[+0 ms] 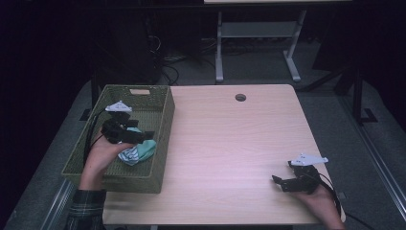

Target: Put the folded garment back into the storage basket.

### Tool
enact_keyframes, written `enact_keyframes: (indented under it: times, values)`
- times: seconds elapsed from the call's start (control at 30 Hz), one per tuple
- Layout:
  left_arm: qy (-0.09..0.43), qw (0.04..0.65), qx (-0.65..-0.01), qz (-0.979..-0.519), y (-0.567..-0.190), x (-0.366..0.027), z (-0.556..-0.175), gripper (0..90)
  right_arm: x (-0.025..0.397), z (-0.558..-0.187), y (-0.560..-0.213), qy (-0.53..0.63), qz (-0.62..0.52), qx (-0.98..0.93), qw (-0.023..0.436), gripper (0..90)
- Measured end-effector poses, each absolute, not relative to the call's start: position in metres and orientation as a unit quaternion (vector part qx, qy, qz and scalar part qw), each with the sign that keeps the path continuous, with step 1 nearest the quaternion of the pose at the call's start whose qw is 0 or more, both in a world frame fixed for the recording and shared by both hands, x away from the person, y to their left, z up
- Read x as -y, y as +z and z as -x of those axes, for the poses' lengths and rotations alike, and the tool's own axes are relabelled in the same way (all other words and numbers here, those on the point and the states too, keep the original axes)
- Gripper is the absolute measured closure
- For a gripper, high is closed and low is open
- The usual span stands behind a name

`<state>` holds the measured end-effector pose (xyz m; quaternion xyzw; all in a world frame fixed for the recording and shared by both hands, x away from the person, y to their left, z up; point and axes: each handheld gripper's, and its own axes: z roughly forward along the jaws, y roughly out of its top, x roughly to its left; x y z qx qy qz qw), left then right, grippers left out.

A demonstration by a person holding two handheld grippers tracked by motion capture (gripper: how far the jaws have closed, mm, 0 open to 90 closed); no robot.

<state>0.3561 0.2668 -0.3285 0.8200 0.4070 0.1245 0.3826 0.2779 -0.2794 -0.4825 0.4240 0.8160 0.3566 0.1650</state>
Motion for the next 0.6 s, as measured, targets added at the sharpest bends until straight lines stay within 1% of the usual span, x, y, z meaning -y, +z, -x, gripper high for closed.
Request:
enact_keyframes:
  times: [0.6]
  values:
    - [0.106, 0.398, -0.37, -0.833, -0.329, -0.223, -0.352, 13.2, 0.279, -0.278, -0.482, 0.356, -0.424, -0.816, 0.165, 12.0]
